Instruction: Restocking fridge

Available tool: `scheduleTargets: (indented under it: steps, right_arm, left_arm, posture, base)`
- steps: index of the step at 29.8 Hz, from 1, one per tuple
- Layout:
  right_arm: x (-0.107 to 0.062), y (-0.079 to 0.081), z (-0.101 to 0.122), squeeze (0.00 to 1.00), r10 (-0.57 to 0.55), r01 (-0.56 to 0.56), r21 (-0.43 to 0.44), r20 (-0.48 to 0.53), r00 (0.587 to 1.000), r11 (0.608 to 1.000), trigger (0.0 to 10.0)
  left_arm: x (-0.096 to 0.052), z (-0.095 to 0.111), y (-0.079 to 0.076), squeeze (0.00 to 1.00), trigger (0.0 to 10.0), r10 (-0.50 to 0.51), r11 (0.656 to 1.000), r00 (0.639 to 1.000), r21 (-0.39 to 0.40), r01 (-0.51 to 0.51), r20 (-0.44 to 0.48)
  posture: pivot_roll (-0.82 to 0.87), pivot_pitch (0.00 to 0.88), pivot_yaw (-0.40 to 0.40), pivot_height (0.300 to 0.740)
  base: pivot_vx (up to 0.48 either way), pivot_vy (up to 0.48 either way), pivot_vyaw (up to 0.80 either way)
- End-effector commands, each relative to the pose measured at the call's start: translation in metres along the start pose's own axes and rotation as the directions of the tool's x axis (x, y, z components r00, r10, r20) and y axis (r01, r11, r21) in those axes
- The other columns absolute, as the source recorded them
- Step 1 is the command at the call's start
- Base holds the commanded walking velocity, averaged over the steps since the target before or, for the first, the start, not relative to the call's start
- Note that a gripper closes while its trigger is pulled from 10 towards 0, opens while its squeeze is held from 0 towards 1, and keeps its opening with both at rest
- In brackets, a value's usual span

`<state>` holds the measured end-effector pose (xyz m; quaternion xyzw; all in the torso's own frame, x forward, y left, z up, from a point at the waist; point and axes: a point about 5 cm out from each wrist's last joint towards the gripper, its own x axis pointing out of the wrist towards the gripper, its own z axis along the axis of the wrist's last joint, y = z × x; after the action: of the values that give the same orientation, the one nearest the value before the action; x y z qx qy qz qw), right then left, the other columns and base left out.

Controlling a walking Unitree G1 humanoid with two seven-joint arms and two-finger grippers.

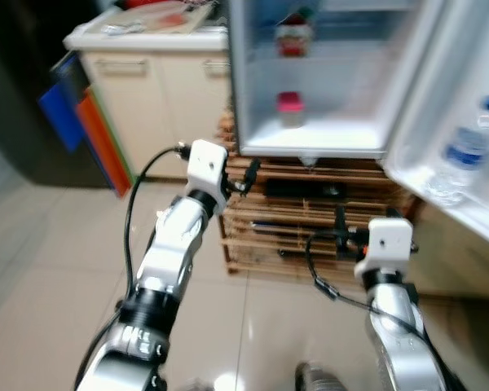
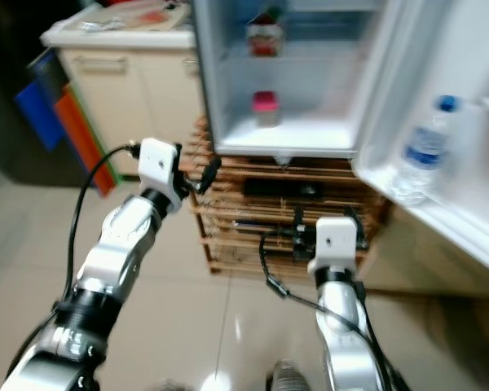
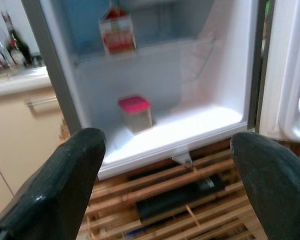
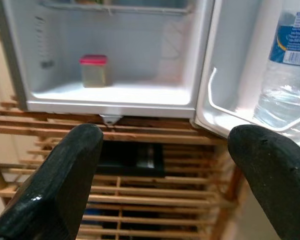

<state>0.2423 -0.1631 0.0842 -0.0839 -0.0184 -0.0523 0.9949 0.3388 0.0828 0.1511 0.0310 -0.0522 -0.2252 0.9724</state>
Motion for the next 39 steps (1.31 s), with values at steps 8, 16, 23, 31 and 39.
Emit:
scheduleTargets:
  steps: [8, 16, 23, 31, 39]
  right_arm:
    - [0.003, 0.002, 0.003, 0.0, 0.005, -0.005, 0.01, 0.011, 1.0, 1.0, 10.0]
    - [0.005, 0.003, 0.004, 0.0, 0.014, -0.014, 0.011, 0.018, 1.0, 1.0, 10.0]
    - [0.007, 0.006, 0.005, 0.0, 0.025, -0.025, 0.008, 0.022, 0.999, 1.0, 10.0]
    - [0.009, 0.007, 0.008, 0.0, 0.03, -0.03, 0.006, 0.04, 0.999, 1.0, 10.0]
    - [0.01, 0.005, 0.005, 0.0, 0.022, -0.022, 0.0, 0.033, 0.999, 1.0, 10.0]
  left_arm:
    - [0.001, -0.003, 0.001, 0.0, 10.0, -0.014, 1.0, 1.0, -0.002, 0.014, -0.005]
    - [0.002, -0.004, 0.002, 0.0, 10.0, -0.004, 1.0, 1.0, -0.001, 0.004, -0.009]
    - [0.002, 0.0, -0.002, 0.0, 10.0, -0.047, 0.999, 0.998, -0.01, 0.048, 0.032]
    - [0.003, 0.0, -0.006, 0.0, 10.0, -0.08, 0.996, 0.995, -0.039, 0.083, 0.053]
    - [0.004, -0.001, -0.008, 0.0, 10.0, -0.091, 0.995, 0.994, -0.041, 0.094, 0.056]
  posture:
    - [-0.24, 0.0, 0.098, 0.74]
    - [-0.24, 0.0, 0.093, 0.74]
    - [-0.24, 0.0, 0.095, 0.74]
    - [-0.24, 0.0, 0.097, 0.74]
    - [-0.25, 0.0, 0.098, 0.74]
  base:
    - [0.0, 0.0, 0.0]
    - [-0.262, -0.134, 0.0]
    - [0.0, -0.036, 0.0]
    - [0.0, -0.37, 0.0]
    - [0.101, -0.408, -0.14]
